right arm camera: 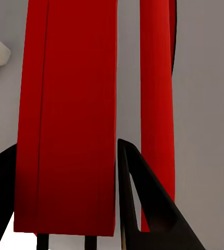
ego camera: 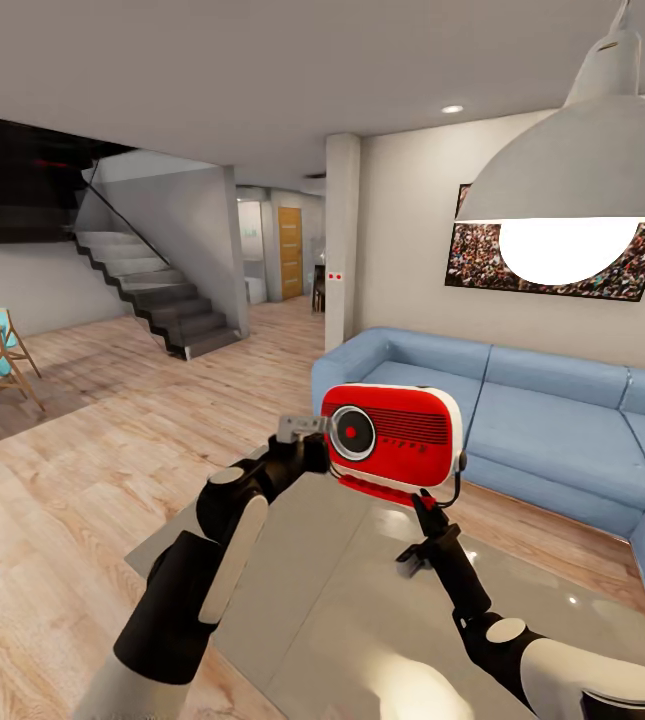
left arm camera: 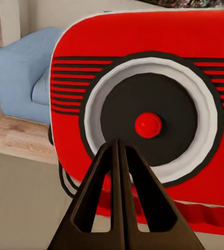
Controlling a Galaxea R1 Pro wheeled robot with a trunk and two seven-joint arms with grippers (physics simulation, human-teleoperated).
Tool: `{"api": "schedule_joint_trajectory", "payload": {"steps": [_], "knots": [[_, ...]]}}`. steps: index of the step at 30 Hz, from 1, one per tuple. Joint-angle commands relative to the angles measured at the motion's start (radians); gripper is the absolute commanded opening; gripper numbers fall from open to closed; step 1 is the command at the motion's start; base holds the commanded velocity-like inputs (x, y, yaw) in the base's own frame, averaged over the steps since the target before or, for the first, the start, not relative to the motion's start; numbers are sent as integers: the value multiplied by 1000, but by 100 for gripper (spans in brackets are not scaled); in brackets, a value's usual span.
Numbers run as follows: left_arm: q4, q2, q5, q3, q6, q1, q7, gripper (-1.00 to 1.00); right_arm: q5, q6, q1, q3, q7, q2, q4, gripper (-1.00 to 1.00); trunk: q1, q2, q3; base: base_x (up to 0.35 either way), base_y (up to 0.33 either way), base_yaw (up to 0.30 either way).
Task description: Turn on the radio receiver that's on the table in the living room.
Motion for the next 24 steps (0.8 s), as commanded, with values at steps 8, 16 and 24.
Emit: {"api": "schedule_joint_trajectory", "payload": {"steps": [8,16,24], "knots": [[4,0,5,4,0,-21,-2,-100,4,-1,0,-7,0,0,0,-100,0,0,0,0,0,0],[54,0,7,4,-1,-35,-7,-100,5,-1,0,-7,0,2,0,-100,0,0,0,0,0,0],[157,0,8,3,-3,-66,-26,-100,6,-1,0,-7,0,6,-1,-100,0,0,0,0,0,0]]}}
